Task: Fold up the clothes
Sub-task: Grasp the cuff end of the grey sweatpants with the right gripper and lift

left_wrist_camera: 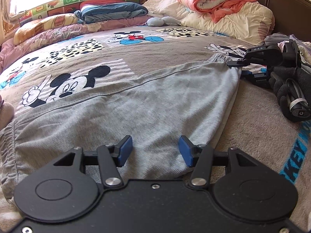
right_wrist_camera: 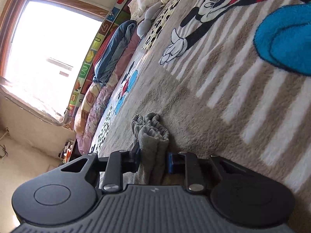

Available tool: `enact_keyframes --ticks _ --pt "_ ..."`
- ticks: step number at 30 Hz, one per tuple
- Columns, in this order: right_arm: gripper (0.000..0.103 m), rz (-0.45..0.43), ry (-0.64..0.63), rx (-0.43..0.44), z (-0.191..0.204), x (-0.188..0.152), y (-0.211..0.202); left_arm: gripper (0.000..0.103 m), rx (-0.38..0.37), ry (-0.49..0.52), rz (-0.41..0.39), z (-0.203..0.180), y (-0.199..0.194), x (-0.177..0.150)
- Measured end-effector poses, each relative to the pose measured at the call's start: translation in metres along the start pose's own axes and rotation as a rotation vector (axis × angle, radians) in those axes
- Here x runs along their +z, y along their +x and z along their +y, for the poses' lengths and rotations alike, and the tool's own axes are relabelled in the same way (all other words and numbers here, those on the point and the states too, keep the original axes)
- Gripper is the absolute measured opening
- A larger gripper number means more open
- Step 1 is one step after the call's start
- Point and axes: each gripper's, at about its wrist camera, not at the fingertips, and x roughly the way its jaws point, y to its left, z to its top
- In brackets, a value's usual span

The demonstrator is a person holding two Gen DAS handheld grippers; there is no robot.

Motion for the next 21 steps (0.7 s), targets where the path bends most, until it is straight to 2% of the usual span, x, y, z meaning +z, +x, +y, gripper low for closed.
enact_keyframes --ticks 6,12,15,21 --pt "0.021 -0.023 -0.021 -0.008 0.004 0.001 -0.007 0.053 -0.013 -0.019 -0.004 0.004 0.001 -0.001" --pt "0.021 -0.043 -0.045 0.009 0.022 0.005 -0.017 0.053 -0.055 -0.083 -0.025 0.014 -0.009 0.0" --pt "0.021 -0.056 -0.078 0.039 0.043 0.009 -0.027 0.053 -0.067 -0.124 -0.057 0.024 -0.023 0.0" --pt "0.021 -0.073 -0.186 0.113 0.101 0.01 -0.046 0.053 -0.071 -0.289 -0.173 0.061 -0.059 0.002"
